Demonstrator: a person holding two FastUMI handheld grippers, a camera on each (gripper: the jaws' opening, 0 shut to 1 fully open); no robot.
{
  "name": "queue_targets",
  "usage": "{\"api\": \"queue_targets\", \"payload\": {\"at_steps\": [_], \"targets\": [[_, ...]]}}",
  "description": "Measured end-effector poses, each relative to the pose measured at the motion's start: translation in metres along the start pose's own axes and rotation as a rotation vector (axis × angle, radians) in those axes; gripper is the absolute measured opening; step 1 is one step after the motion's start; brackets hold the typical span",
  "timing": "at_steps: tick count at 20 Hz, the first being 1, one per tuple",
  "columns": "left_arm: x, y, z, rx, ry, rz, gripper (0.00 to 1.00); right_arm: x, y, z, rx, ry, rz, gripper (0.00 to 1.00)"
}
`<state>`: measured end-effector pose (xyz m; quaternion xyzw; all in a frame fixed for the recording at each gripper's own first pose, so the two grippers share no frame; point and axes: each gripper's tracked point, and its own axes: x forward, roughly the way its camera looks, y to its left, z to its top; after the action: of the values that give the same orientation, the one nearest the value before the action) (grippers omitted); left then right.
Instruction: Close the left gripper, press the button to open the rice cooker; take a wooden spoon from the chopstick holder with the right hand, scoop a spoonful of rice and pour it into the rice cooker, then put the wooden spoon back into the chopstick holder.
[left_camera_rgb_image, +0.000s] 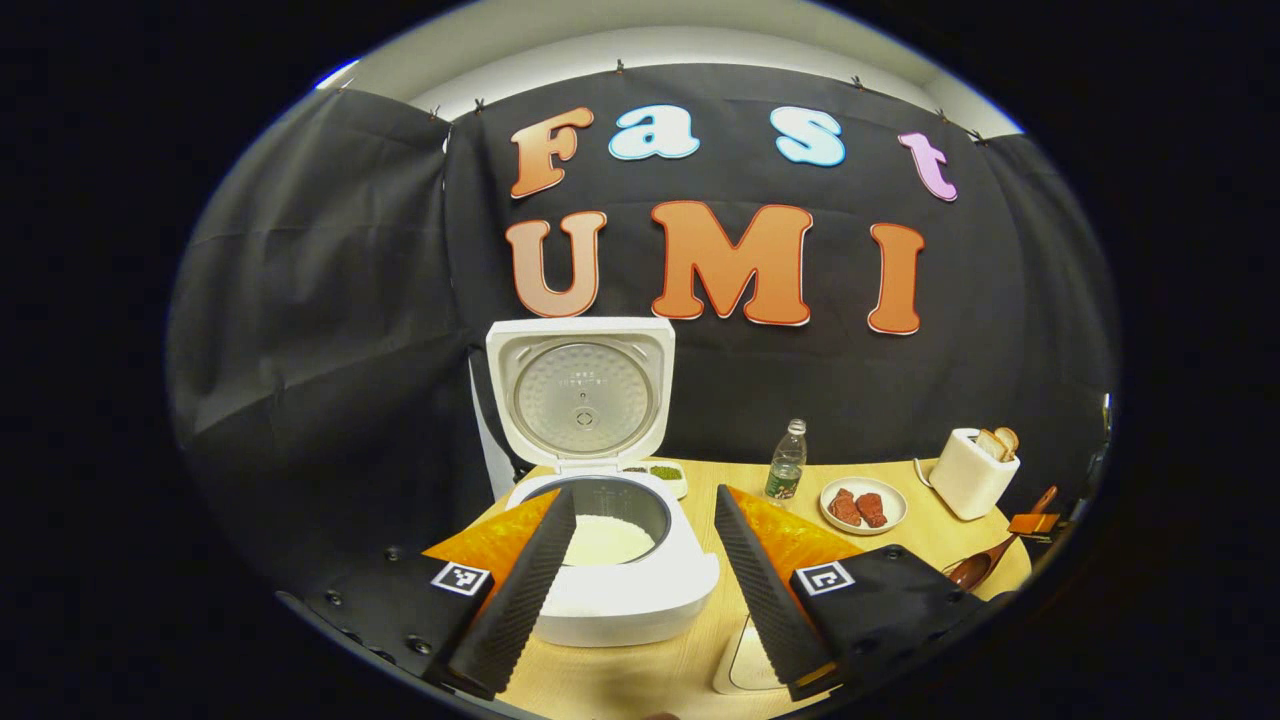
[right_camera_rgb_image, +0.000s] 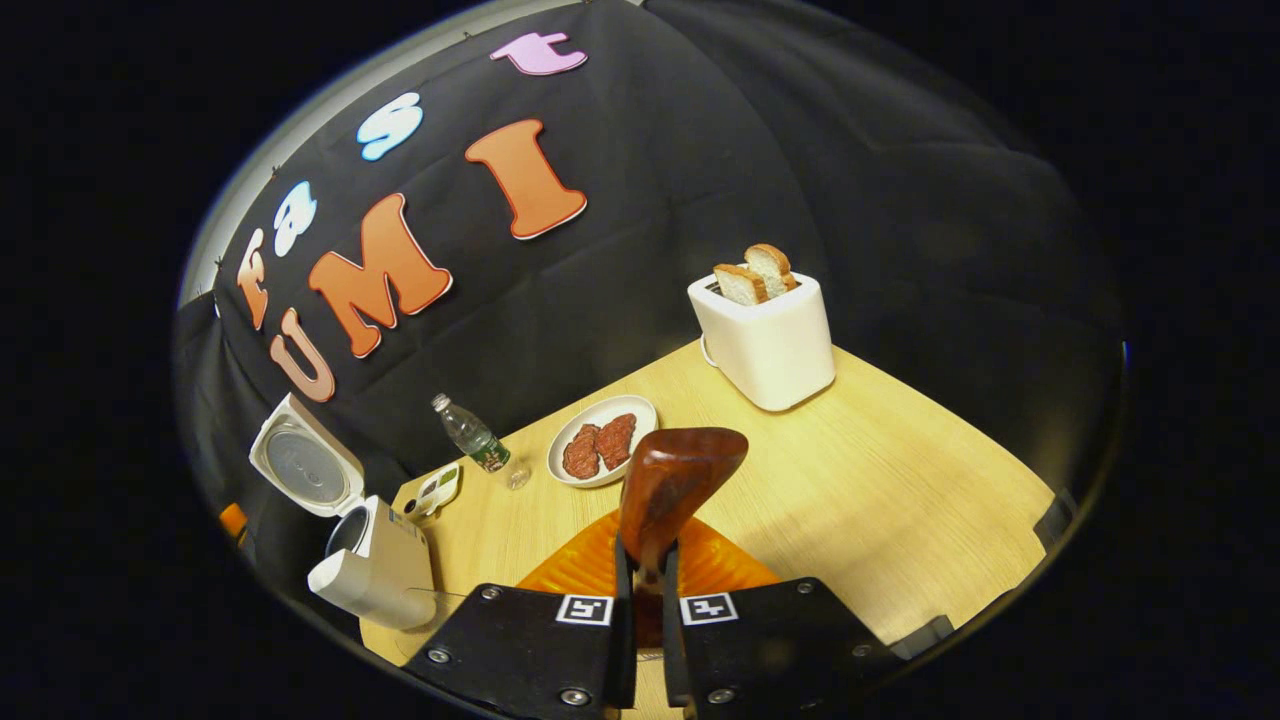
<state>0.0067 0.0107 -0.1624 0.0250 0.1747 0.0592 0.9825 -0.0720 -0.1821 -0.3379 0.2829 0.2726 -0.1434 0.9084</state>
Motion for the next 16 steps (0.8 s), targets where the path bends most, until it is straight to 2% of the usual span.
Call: {"api": "queue_targets", "payload": {"at_steps": [4,7,9,11,12,13,14,15,16], "targets": [[0.017,0.005,0.027,-0.007,-0.016,-0.003,0.95,0.016,-0.003,-0.027,-0.021,0.041,-0.003,0.15],[0.044,0.019,0.080,-0.050,-0.064,-0.009,0.95,0.021,-0.005,-0.040,-0.038,0.104,-0.014,0.18],[0.069,0.029,0.120,-0.061,-0.082,-0.011,0.95,0.016,-0.012,-0.031,-0.025,0.090,-0.041,0.20],[0.103,0.045,0.143,-0.011,-0.027,0.007,0.95,0.007,-0.019,-0.020,-0.011,0.097,-0.075,0.26],[0.117,0.050,0.158,-0.009,-0.028,0.008,0.94,0.003,-0.021,-0.010,-0.016,0.070,-0.088,0.36],[0.134,0.058,0.174,-0.024,-0.020,0.015,0.95,-0.002,-0.022,0.000,-0.029,0.054,-0.099,0.32],[0.148,0.063,0.185,-0.041,-0.016,0.013,0.95,-0.009,-0.024,0.006,-0.049,0.048,-0.117,0.53],[0.165,0.066,0.194,-0.057,-0.004,0.008,0.95,-0.016,-0.026,0.016,-0.070,0.038,-0.133,0.58],[0.180,0.070,0.193,-0.065,0.024,0.009,0.93,-0.023,-0.024,0.025,-0.088,0.019,-0.145,0.68]]}}
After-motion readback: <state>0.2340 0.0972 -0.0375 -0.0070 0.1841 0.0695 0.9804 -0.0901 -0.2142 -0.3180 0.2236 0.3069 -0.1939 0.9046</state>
